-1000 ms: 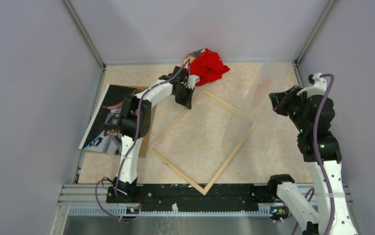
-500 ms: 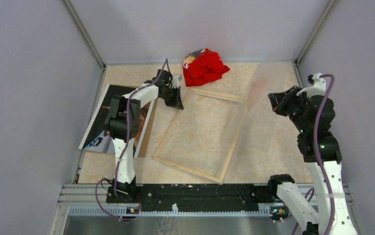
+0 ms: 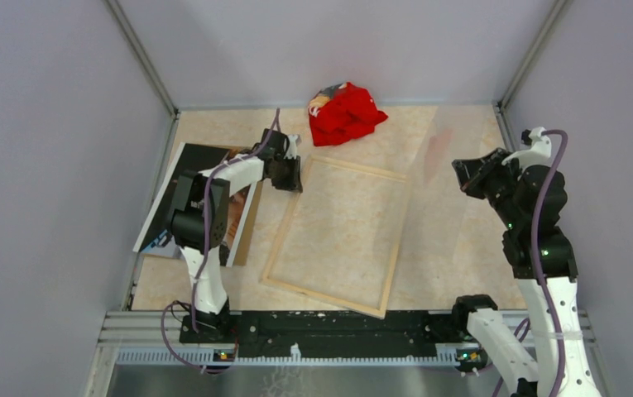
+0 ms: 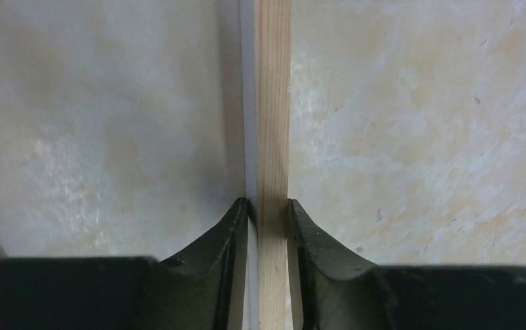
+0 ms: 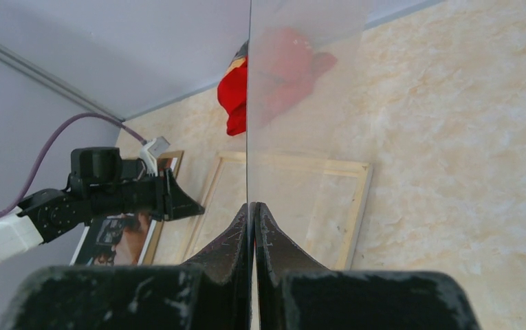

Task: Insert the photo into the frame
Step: Move the photo frame to the center of the board.

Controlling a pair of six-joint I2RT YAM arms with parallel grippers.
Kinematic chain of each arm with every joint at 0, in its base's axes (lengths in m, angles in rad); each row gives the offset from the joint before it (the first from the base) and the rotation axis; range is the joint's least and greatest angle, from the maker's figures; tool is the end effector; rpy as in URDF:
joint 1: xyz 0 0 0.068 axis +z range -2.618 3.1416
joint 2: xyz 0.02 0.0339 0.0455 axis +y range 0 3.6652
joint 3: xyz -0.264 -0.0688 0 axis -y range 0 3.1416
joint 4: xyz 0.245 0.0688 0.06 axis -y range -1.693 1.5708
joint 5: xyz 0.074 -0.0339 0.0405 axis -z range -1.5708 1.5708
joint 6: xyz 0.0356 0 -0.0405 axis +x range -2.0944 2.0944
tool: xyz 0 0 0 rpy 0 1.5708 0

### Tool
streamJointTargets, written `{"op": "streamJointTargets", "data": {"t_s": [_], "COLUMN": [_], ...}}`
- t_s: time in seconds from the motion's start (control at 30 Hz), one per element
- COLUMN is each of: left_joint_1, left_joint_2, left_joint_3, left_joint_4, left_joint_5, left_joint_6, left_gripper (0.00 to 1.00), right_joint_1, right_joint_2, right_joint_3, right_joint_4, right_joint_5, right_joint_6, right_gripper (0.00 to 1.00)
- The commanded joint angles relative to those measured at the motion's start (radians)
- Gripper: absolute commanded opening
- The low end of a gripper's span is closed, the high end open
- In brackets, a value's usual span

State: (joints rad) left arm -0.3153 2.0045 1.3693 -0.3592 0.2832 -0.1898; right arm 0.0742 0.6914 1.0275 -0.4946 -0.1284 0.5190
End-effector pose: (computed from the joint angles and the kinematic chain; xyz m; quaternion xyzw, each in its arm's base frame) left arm 0.3988 -0.1405 0.1653 0.0996 0.9448 -0.2013 0.2386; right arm 0.1354 0.0146 0.4020 0.1269 0.7498 0.2359 0.6050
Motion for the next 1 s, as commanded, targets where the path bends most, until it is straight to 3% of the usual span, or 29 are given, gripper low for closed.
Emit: {"op": "streamJointTargets", "data": {"t_s": [0.0,0.13,0.23,0.3,0.37,0.53,0.7,0.77,0.87,0.97], "left_joint_1": [0.008,0.007,0.008,0.008,0.01,0.008,0.018,0.018,0.009,-0.025], "left_joint_2": [-0.084,-0.104,-0.086,-0.072,-0.122,-0.299,-0.438,-0.522,-0.598,-0.58], "left_joint_3": [-0.133,-0.129,-0.048,0.017,0.026,-0.078,-0.202,-0.313,-0.419,-0.435], "left_joint_4": [-0.023,-0.015,-0.11,-0.203,-0.197,-0.153,-0.249,-0.231,-0.257,-0.34], "left_joint_5": [-0.056,-0.004,0.064,0.103,0.146,0.202,0.248,0.28,0.326,0.285], "left_joint_6": [-0.066,-0.047,0.036,0.121,0.256,0.727,1.427,1.669,1.959,2.13], "left_gripper": [0.39,0.55,0.7,0.72,0.74,0.81,0.84,0.92,0.98,0.98], "right_joint_1": [-0.005,-0.005,-0.005,-0.005,-0.005,-0.005,-0.005,-0.006,-0.005,-0.006], "right_joint_2": [-0.024,-0.029,-0.028,-0.023,-0.016,-0.006,0.006,0.011,0.008,0.004], "right_joint_3": [0.004,-0.009,0.0,0.016,0.025,0.034,0.041,0.045,0.046,0.046], "right_joint_4": [0.059,0.07,0.063,0.053,0.051,0.06,0.057,0.054,0.052,0.05], "right_joint_5": [-0.024,-0.042,-0.05,-0.053,-0.06,-0.082,-0.1,-0.107,-0.111,-0.114], "right_joint_6": [0.021,0.046,0.05,0.048,0.049,0.053,0.051,0.053,0.065,0.074], "right_gripper": [0.0,0.0,0.0,0.0,0.0,0.0,0.0,0.0,0.0,0.0]}}
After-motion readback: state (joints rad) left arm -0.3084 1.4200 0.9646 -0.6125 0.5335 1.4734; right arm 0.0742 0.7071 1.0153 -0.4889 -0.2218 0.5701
